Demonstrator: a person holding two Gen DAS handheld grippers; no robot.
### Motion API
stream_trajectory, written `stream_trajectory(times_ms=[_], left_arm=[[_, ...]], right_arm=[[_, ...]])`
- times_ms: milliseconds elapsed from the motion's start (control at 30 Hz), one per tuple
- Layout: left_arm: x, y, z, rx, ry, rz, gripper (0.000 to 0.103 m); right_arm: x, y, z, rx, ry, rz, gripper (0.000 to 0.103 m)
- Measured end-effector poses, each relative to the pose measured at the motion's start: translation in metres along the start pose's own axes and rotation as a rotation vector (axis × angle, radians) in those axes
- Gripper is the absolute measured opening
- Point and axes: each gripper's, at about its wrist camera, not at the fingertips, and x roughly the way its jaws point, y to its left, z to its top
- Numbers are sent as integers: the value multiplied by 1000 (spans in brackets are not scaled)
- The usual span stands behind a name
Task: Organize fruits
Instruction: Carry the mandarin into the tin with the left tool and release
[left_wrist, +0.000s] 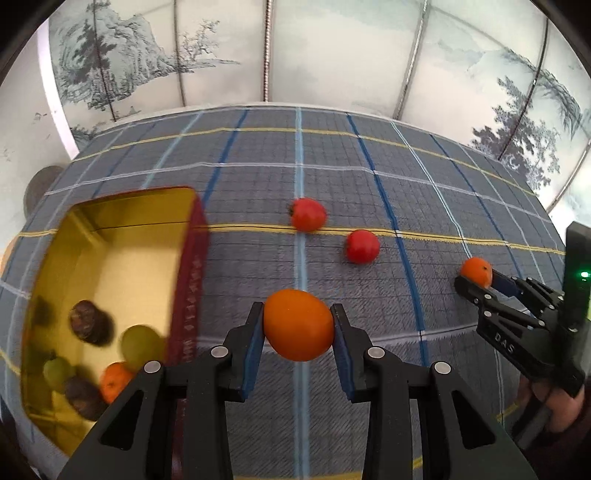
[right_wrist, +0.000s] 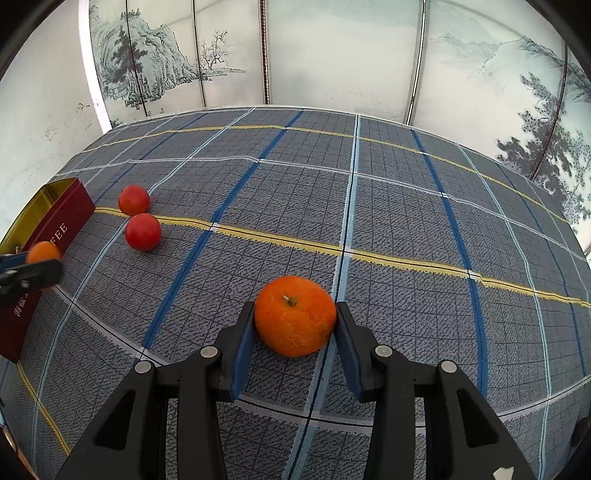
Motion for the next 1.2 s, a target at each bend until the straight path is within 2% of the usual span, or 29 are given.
stream_trajectory(times_ms=[167,333,500,633,800,1200], left_arm=[[-28,27,-1,-33,-41,15,36],[-43,69,1,-77,-64,80,36],[-45,118,1,-141,-57,144,36],[-38,143,-2,-179,-32,167,36],[-26,152,-12,-202,9,155,36],[-5,144,-26,-172,66,154,36]], right_arm=[[0,0,0,0,0,0,40],[0,0,0,0,0,0,40],[0,0,0,-1,0,0,40],[0,0,0,-1,0,-1,40],[0,0,0,-1,0,-1,40],[0,-1,0,-1,0,-3,39]])
